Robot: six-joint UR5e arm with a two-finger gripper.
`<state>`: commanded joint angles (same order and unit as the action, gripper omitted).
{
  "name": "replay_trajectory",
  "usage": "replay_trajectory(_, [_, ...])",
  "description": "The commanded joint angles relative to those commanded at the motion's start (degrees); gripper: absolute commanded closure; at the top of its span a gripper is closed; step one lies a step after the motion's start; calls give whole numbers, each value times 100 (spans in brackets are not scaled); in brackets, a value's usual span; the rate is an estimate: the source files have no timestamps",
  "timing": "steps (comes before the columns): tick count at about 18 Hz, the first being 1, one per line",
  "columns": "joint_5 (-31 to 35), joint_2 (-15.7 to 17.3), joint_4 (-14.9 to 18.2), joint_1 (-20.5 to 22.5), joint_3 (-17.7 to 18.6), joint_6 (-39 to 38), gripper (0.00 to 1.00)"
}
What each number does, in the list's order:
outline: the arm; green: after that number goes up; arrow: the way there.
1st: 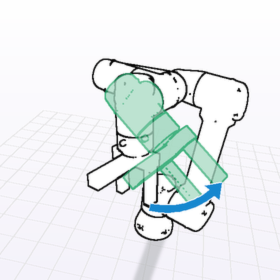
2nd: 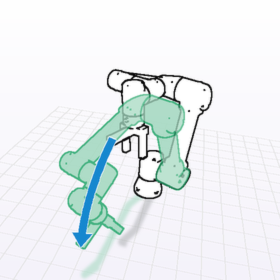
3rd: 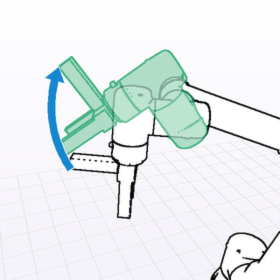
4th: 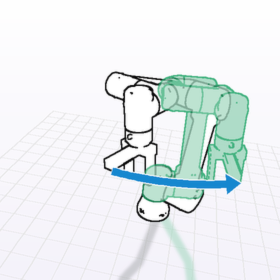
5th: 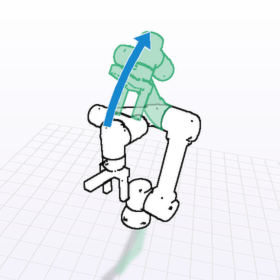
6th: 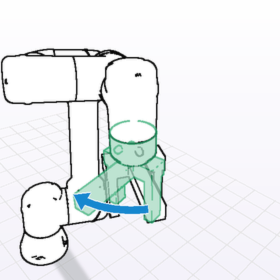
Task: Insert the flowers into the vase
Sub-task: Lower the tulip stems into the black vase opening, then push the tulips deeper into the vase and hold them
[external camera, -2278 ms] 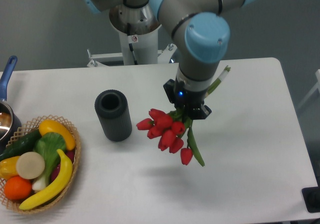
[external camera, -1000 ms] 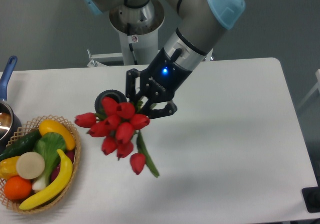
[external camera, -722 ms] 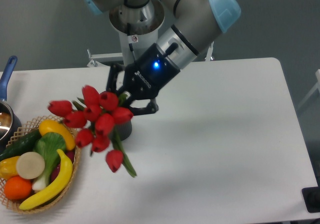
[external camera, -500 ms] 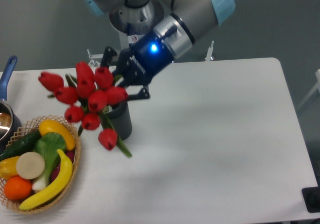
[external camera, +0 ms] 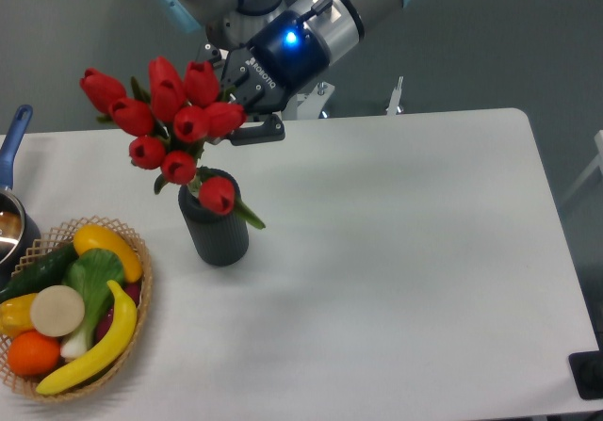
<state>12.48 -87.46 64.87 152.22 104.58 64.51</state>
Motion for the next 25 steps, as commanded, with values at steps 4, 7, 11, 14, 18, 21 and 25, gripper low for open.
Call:
replay_trajectory(4, [0,281,-412,79,588,141,94])
replay_trajectory(7, [0,466,-624,97,992,141,93])
replay_trajectory(11, [0,589,-975,114,1388,141,93])
replay_trajectory(14, [0,589,-1169,132,1529,263,92])
replay_trajectory(18, [9,563,-1178,141,1775,702,90])
replay_trajectory(21, [9,581,-1178,158,2065,1010,87])
replay_trajectory(25, [17,546,-1187,158,2312,1388,82])
